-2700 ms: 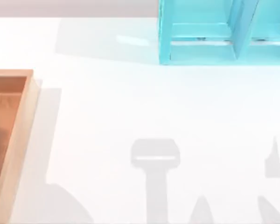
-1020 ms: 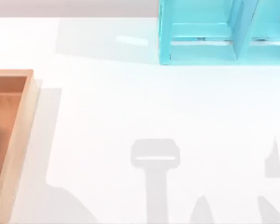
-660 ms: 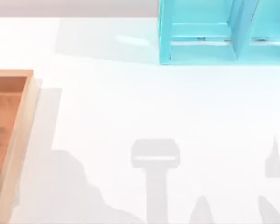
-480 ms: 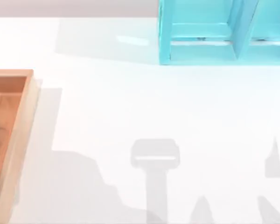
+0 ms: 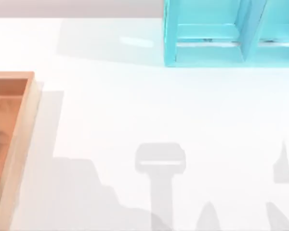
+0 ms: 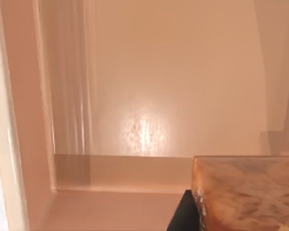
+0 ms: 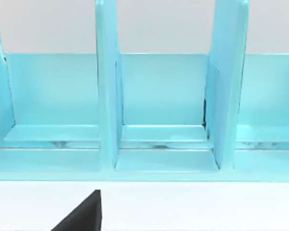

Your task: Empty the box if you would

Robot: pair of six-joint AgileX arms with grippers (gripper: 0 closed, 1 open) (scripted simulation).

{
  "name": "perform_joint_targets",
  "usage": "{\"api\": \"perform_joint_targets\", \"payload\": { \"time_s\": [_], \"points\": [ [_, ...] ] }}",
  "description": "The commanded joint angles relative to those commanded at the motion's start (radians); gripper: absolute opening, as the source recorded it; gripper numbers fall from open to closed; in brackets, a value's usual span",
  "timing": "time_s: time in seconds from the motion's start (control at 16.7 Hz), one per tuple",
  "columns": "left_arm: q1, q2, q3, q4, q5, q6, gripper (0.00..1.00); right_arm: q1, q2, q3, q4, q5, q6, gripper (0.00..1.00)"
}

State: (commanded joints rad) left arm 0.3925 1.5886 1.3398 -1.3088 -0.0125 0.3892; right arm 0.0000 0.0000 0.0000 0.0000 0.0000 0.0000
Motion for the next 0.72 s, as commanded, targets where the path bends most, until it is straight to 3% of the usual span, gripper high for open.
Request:
{"api": "perform_joint_targets", "payload": {
  "time_s": [0.3,0.72],
  "points": [
    [-0.074,-0.003,-0.002,0.013,-0.001,-0.096,0.0,0.0,0.0,0.0,0.0,0.0,0.0,1.0],
    [-0.4,-0.045,-0.068,0.1,0.027,-0.482,0.0,0.0,0.0,0.0,0.0,0.0,0.0,1.0]
  ]
}}
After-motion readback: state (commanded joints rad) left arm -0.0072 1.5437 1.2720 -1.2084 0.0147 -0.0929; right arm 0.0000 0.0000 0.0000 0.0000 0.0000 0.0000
